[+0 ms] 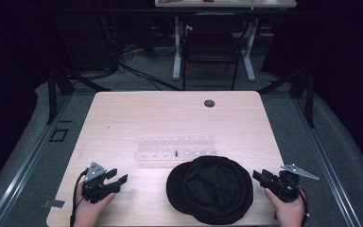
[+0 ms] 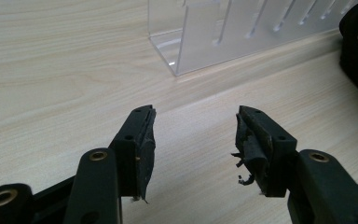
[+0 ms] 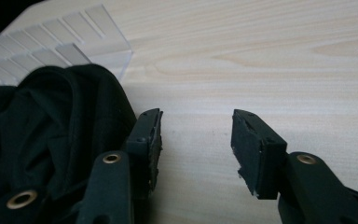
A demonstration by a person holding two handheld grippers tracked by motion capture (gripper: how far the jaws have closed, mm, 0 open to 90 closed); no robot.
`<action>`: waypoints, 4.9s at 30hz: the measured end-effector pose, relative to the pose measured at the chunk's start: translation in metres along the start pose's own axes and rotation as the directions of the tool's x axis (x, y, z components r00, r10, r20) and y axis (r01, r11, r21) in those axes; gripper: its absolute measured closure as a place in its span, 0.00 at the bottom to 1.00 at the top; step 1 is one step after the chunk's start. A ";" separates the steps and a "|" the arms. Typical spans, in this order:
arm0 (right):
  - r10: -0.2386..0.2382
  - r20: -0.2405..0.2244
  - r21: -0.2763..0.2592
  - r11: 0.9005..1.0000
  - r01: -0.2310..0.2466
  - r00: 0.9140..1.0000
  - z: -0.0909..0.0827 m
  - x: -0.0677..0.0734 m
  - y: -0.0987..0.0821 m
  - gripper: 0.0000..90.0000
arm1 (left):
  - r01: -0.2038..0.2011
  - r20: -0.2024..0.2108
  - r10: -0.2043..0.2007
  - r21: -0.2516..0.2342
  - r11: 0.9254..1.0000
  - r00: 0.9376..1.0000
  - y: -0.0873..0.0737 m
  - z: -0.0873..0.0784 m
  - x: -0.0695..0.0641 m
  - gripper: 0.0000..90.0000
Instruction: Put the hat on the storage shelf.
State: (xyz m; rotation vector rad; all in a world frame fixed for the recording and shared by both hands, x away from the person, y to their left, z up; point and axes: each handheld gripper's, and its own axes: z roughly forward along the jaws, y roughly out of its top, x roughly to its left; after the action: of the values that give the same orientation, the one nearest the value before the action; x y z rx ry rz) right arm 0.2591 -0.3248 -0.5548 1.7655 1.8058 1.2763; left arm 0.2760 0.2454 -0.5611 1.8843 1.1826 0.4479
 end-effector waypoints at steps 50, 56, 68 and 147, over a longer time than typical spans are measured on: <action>0.017 -0.023 0.235 0.972 -0.011 1.000 -0.013 0.032 0.034 0.72 | 0.019 0.006 -0.019 -0.006 1.000 1.000 -0.001 -0.005 0.001 0.51; 0.045 -0.027 0.297 0.954 -0.034 0.999 -0.015 0.033 0.046 0.73 | 0.013 0.006 -0.013 -0.004 1.000 1.000 -0.001 -0.006 0.001 0.51; 0.012 -0.047 0.404 0.915 0.008 0.999 -0.011 0.039 0.053 0.75 | 0.016 0.001 -0.016 -0.007 1.000 1.000 -0.001 -0.005 0.001 0.51; 0.072 -0.087 0.693 0.721 0.009 0.994 0.016 0.047 0.080 0.98 | 0.029 0.015 -0.029 0.009 1.000 0.999 -0.001 -0.003 0.002 0.52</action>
State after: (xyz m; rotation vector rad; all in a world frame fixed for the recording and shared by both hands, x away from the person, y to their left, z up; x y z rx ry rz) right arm 0.3129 -0.2887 -0.4872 2.1084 2.5622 0.7313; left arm 0.2737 0.2488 -0.5605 1.8726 1.2022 0.4129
